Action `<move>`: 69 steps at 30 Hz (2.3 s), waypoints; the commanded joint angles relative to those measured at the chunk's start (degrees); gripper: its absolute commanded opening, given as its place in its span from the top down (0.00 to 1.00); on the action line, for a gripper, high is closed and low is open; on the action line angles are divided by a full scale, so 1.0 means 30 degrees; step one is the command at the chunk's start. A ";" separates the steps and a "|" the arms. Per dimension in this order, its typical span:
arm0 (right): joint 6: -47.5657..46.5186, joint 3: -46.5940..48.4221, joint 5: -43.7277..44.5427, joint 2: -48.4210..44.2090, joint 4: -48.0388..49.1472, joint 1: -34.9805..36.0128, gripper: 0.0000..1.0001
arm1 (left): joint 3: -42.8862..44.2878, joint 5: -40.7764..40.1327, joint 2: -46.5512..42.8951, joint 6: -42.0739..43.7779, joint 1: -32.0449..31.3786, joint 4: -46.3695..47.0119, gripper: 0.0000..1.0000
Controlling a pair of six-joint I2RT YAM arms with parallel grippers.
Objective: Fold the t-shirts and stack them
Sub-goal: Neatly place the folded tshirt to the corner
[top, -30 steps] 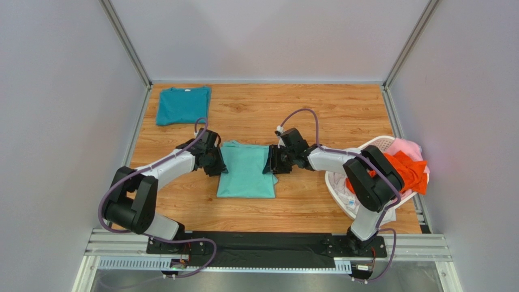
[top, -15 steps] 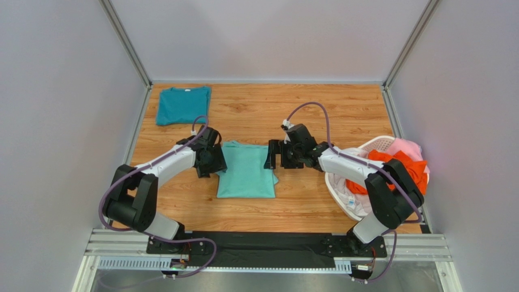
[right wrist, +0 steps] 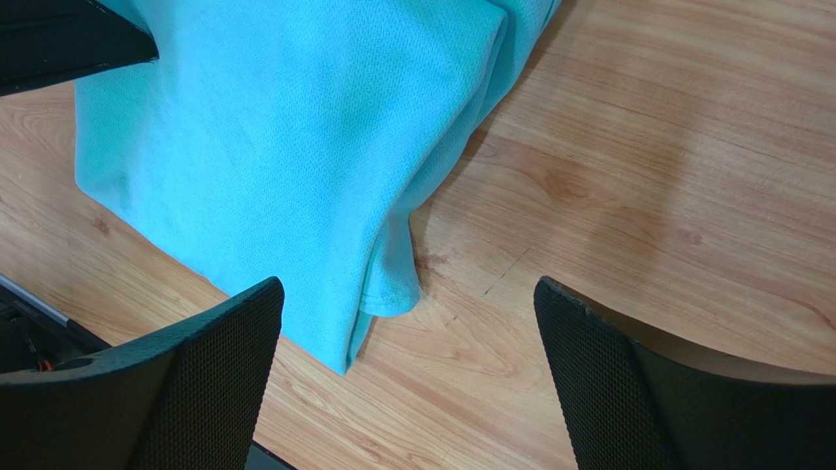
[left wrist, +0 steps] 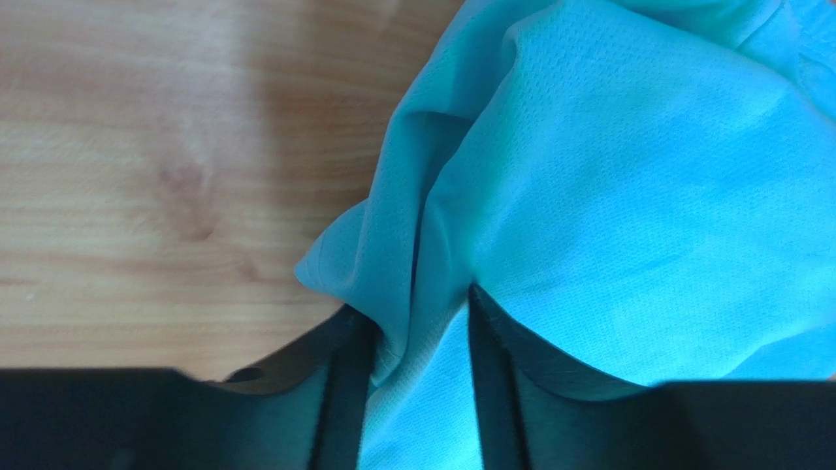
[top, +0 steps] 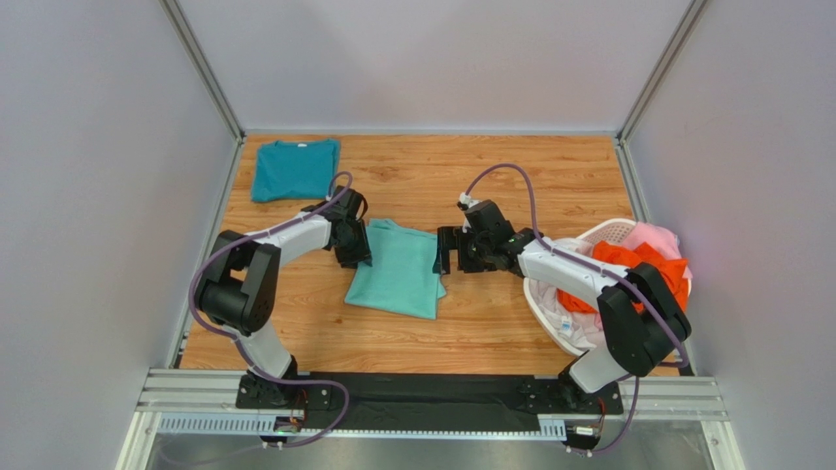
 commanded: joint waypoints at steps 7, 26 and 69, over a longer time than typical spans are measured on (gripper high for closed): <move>-0.0505 -0.0152 0.1088 -0.0933 -0.0205 -0.0423 0.00 | 0.0732 0.0946 0.1627 0.0857 0.0010 0.0414 1.00; -0.1237 -0.0738 0.2288 -0.1871 -0.0234 -0.1683 0.00 | 1.0253 -0.4974 0.4202 0.4344 0.2820 -0.0995 1.00; -0.1764 0.1489 0.3343 0.1410 -0.1318 -0.1830 0.00 | 1.7727 -0.4593 0.4410 0.7275 0.6924 0.0999 1.00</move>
